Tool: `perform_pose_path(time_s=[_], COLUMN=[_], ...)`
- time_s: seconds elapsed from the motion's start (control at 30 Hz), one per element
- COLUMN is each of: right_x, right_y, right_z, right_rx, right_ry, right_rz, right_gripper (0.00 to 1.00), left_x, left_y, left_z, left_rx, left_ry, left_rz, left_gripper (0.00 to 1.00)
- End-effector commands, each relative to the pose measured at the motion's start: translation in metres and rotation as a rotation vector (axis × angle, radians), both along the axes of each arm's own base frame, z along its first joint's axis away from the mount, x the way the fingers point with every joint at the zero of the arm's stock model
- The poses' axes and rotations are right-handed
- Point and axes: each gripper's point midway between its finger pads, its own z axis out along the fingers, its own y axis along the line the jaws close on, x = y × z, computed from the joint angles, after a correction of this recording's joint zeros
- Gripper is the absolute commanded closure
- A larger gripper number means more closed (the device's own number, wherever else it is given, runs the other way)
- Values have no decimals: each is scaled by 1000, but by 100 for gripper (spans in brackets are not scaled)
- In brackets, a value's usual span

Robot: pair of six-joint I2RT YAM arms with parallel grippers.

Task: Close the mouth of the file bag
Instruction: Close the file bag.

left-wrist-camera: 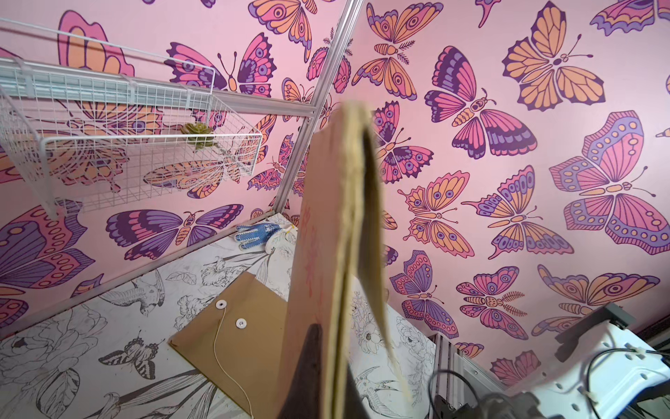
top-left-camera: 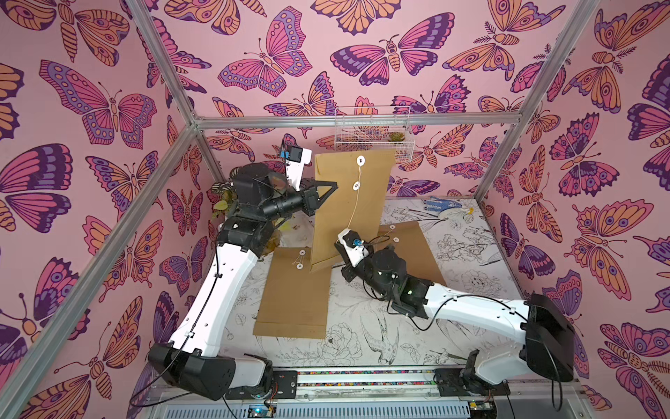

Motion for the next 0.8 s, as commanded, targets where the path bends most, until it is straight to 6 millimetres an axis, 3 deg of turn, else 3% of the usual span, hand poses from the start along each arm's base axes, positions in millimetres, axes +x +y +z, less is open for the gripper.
perform_pose_path(time_s=[0.0,0.3,0.73,0.77], right_x=[-13,-32,-48,-45], right_y=[6,32,52,57], right_z=[7,11,-3,-19], right_rx=[-108,-186,-288,-315], right_ry=[-47,-31,27,48], right_rz=[27,143,250,245], right_gripper=[100,100,100,100], left_x=[-2,-12,-25,-26], left_y=[-8,-10,-20,-22], left_z=[-14,-25,-29,-28], left_rx=[11,23,28,27], left_ry=[26,45,52,52], left_rz=[-50,-84,-159,-165], left_gripper=[100,100,100,100])
